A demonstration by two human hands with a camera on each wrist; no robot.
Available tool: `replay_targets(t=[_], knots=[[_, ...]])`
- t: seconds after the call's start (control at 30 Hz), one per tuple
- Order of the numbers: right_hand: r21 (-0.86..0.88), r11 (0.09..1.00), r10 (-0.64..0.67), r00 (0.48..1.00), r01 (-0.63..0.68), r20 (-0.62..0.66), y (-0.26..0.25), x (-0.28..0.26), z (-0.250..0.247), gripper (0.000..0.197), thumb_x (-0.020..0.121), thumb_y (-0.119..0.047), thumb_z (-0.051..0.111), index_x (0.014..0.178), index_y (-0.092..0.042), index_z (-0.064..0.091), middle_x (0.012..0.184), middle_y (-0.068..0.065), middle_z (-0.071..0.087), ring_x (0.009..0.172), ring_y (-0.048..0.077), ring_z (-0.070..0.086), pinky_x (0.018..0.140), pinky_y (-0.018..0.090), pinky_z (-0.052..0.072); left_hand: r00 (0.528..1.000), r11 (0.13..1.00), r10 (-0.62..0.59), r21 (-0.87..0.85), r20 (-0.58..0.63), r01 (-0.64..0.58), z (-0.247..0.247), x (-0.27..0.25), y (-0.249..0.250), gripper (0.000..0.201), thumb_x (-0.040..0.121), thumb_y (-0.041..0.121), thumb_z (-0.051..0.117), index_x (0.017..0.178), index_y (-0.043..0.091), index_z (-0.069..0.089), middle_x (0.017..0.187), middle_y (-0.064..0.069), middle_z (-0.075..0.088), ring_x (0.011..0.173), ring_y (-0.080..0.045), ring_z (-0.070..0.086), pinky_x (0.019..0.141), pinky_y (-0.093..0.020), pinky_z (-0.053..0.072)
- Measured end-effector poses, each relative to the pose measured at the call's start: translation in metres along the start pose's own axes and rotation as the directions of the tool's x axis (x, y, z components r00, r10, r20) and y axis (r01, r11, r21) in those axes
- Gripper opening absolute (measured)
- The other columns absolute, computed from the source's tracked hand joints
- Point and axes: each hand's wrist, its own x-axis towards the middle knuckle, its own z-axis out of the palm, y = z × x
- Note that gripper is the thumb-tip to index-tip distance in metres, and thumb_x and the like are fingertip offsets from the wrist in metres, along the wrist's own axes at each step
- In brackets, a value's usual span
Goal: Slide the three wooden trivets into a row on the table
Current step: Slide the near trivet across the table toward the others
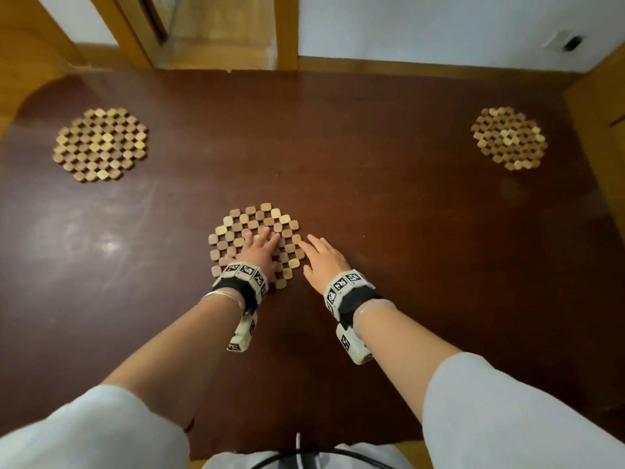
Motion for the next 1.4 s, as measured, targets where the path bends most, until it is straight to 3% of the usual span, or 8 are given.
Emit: replay_targets(t=[0.13,0.2,0.3,0.5,0.87,1.0,1.17,1.4], knots=[[-0.026,1.000,-0.008,1.000,0.008,0.011,0.015,0.022,-0.011,0.059,0.100,-0.022,0.042,0.153,-0.025,0.017,0.164,-0.001,0.007,0.151,0.022,0.006,0.120,0.044,0.014,0.991,0.995,0.066,-0.060,-0.112,-0.074,-0.016,0.017,0.011,0.069,0.093,0.012,0.051,0.150,0.030,0.018,0.162,0.009,0.000,0.148,-0.019,0.016,0.112,-0.048,0.037],[-0.036,0.999,0.007,0.999,-0.005,0.038,0.021,0.030,-0.014,0.062,0.100,-0.028,0.043,0.154,-0.025,0.013,0.165,0.000,0.003,0.152,0.020,0.002,0.121,0.044,0.011,0.985,0.995,0.077,-0.056,-0.157,-0.087,-0.017,0.018,0.008,0.067,0.093,0.017,0.054,0.150,0.025,0.020,0.162,0.006,0.003,0.148,-0.020,0.016,0.116,-0.042,0.031],[-0.083,0.996,0.029,0.995,-0.021,0.096,0.031,0.036,-0.016,0.068,0.100,-0.037,0.043,0.155,-0.025,0.007,0.164,-0.001,-0.007,0.151,0.017,-0.006,0.121,0.046,0.004,0.983,0.998,0.063,-0.021,-0.171,-0.067,-0.012,0.015,-0.003,0.068,0.093,0.026,0.054,0.151,0.025,0.018,0.162,0.004,0.005,0.150,-0.020,0.006,0.122,-0.044,0.012],[-0.125,0.990,0.076,0.992,-0.064,0.097,0.048,0.051,-0.029,0.074,0.099,-0.033,0.049,0.155,-0.027,0.001,0.164,-0.007,-0.011,0.151,0.017,-0.011,0.119,0.052,-0.001,0.984,0.995,0.081,0.070,-0.161,-0.070,-0.009,0.022,0.003,0.067,0.096,0.035,0.045,0.152,0.027,0.008,0.162,0.000,0.002,0.150,-0.017,0.009,0.121,-0.045,-0.001],[-0.093,0.983,0.162,0.985,-0.156,0.062,0.051,0.073,-0.049,0.064,0.101,-0.026,0.044,0.154,-0.029,0.010,0.164,-0.005,-0.006,0.151,0.023,-0.006,0.119,0.053,0.001,0.980,0.992,0.126,0.050,-0.156,-0.119,-0.027,0.048,0.021,0.069,0.096,0.030,0.049,0.152,0.025,0.010,0.162,-0.001,0.002,0.150,-0.018,0.008,0.123,-0.042,0.006],[-0.101,0.985,0.143,0.990,-0.140,0.017,0.031,0.069,-0.045,0.059,0.100,-0.022,0.042,0.153,-0.029,0.016,0.164,-0.003,0.003,0.151,0.027,-0.001,0.120,0.050,0.003,0.983,0.996,0.094,0.013,-0.155,-0.093,-0.028,0.041,-0.011,0.066,0.097,0.029,0.047,0.152,0.023,0.011,0.163,0.000,0.003,0.150,-0.019,0.007,0.123,-0.041,0.008],[-0.163,0.986,-0.045,0.999,0.043,-0.007,-0.032,0.086,-0.030,0.054,0.100,-0.020,0.039,0.151,-0.028,0.024,0.163,-0.002,0.013,0.150,0.027,0.006,0.121,0.048,0.009,0.978,1.000,-0.009,-0.023,-0.209,0.004,-0.042,0.035,-0.081,0.061,0.098,0.029,0.043,0.151,0.021,0.016,0.162,-0.001,0.006,0.150,-0.022,0.009,0.122,-0.042,0.011],[-0.210,0.973,-0.077,0.994,0.092,0.077,-0.142,0.140,-0.023,0.054,0.102,-0.027,0.036,0.153,-0.027,0.018,0.164,-0.004,0.006,0.151,0.026,0.001,0.121,0.045,0.006,0.946,0.989,-0.148,-0.039,-0.288,0.142,-0.093,0.055,-0.199,0.059,0.098,0.028,0.040,0.152,0.019,0.016,0.163,-0.004,0.005,0.150,-0.025,0.008,0.121,-0.045,0.011]])
